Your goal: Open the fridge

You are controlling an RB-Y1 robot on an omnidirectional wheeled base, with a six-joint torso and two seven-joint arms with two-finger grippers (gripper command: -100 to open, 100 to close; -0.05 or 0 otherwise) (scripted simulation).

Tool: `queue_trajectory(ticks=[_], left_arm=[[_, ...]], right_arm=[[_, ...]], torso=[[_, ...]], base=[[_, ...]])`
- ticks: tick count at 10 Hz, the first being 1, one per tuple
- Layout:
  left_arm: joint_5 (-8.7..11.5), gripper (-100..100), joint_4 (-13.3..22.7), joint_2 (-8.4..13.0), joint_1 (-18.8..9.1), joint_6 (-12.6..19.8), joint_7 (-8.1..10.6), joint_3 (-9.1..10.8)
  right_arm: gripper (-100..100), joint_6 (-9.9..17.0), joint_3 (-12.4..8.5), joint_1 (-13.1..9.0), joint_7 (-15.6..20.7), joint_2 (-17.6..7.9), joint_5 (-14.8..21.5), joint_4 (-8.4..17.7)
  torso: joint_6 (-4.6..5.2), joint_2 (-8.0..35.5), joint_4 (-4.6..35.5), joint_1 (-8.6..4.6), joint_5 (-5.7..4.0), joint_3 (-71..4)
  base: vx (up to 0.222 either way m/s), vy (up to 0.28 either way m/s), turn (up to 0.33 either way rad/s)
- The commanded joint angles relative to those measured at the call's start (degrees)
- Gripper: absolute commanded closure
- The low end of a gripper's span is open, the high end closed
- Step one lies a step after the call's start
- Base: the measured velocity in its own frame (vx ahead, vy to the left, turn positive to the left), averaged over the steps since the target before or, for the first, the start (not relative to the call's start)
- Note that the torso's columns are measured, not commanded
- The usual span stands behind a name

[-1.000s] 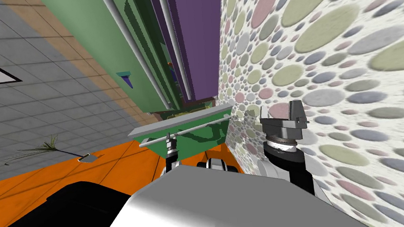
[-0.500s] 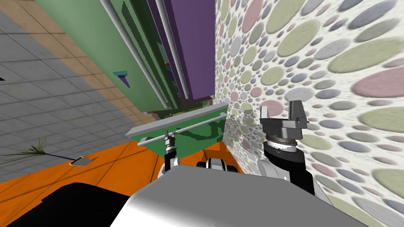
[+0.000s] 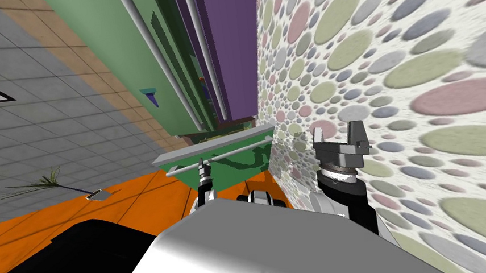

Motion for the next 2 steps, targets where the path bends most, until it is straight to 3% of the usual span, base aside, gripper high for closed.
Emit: queue_trajectory(ticks=[1,2], left_arm=[[0.00,0,0.08,-0.03,0.06,0.07,0.00,-0.01],[0.00,0,0.13,-0.05,0.10,0.12,-0.01,-0.02]], right_arm=[[0,0.00,0.00,0.00,0.00,0.00,0.00,0.00],[0,0.00,0.00,0.00,0.00,0.00,0.00,0.00]], torso=[[0.00,-0.04,-0.04,0.05,0.05,-0.02],[0.00,-0.07,-0.07,0.08,0.08,-0.03]], base=[[0.000,0.000,0.000],[0.000,0.000,0.000]])
